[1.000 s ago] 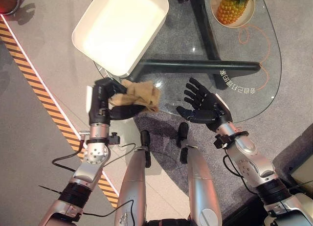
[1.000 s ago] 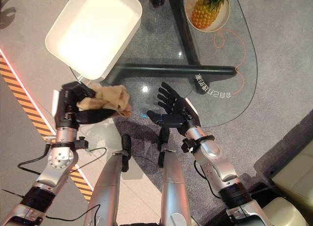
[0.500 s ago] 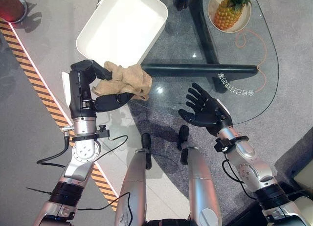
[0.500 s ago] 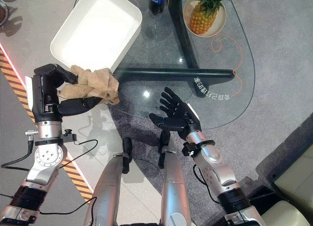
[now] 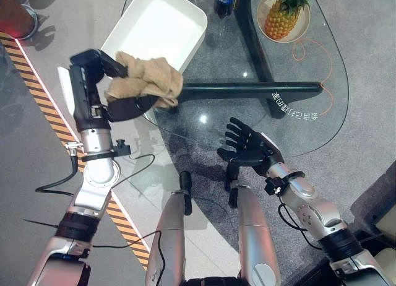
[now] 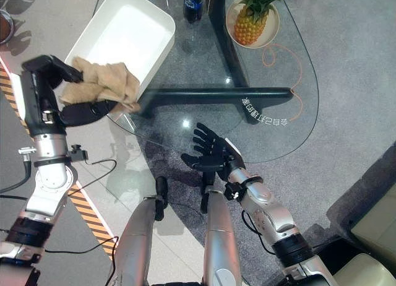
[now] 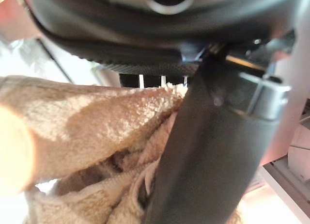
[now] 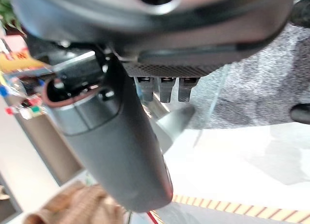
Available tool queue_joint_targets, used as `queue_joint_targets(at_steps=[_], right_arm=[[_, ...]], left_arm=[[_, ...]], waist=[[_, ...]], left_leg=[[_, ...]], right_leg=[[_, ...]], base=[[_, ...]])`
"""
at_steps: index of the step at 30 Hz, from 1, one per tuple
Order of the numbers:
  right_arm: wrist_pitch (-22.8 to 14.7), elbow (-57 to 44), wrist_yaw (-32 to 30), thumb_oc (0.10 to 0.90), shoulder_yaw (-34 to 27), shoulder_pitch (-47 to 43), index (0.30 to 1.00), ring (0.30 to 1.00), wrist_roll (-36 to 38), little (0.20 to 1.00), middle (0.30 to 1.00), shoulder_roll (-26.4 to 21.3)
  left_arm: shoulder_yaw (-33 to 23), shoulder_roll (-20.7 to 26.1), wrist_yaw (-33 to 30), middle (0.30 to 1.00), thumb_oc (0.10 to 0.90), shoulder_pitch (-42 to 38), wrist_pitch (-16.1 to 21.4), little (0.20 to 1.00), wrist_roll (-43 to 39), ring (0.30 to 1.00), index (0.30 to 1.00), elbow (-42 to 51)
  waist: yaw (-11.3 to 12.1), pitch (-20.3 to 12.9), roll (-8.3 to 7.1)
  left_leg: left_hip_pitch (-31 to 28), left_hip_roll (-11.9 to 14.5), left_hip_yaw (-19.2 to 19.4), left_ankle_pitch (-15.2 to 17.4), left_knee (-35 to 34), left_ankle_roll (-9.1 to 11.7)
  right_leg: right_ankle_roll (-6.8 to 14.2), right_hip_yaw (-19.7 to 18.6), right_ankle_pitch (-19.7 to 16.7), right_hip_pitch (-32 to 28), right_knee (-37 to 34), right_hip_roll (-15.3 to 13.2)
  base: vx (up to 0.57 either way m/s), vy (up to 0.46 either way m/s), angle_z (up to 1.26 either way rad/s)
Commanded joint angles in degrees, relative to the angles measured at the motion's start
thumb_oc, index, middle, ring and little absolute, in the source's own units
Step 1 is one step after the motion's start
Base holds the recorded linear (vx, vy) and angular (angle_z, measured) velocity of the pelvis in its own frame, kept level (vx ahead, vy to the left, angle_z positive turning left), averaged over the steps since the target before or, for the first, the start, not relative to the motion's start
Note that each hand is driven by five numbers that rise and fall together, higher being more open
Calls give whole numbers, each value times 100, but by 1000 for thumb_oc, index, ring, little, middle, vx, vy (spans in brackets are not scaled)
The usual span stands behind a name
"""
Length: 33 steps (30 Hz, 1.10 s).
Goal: Wipe the table with a cloth and put it in the basket.
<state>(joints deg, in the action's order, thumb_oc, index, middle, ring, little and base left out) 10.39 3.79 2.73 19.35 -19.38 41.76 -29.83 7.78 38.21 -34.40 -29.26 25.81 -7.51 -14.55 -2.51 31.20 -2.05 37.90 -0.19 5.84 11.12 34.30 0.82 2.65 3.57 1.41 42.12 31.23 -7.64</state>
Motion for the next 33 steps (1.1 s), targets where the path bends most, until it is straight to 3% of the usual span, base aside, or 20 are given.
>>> queue_joint_targets(at_steps=[1,7,8,18,33], right_arm=[[-143,-466,203,800,18,-280,900,900,414,900,900,-267],[37,-333,51,800,127,-469,900,900,552,900,900,-351],[36,-310,42,800,152,-429,900,900,569,900,900,-358],[-3,-139,92,800,208,-581,900,900,723,900,900,-450],[-141,9,242,800,152,-797,900,900,955,900,900,-730]], left_arm=[[-295,353,-512,300,100,-698,295,200,113,300,300,357],[-67,608,-797,300,100,-1234,-23,200,196,300,300,-443],[-27,633,-802,300,100,-1241,-64,200,204,300,300,-521],[445,1117,-1201,300,100,-2126,-563,200,369,300,300,-1475],[969,1708,-2152,300,100,-3204,-1061,200,419,300,300,-2173]], waist=[[-68,-140,216],[-160,-140,188],[-156,-140,198],[-262,-140,62],[-346,-140,-102]], left_leg=[[7,-195,439,-544,-322,-416],[211,-142,554,-503,-151,-465],[119,-135,504,-315,-70,-434],[688,50,600,-165,233,-498],[1140,79,565,-97,-84,-472]], right_leg=[[-112,-16,42,-197,-92,400],[-27,-193,-161,-68,-236,355],[19,-223,-11,-163,-169,369],[145,-329,-277,236,-408,349],[275,-300,-496,753,-848,374]], base=[[43,74,-3],[43,66,-7],[95,81,-4],[4,38,-7],[-27,53,-6]])
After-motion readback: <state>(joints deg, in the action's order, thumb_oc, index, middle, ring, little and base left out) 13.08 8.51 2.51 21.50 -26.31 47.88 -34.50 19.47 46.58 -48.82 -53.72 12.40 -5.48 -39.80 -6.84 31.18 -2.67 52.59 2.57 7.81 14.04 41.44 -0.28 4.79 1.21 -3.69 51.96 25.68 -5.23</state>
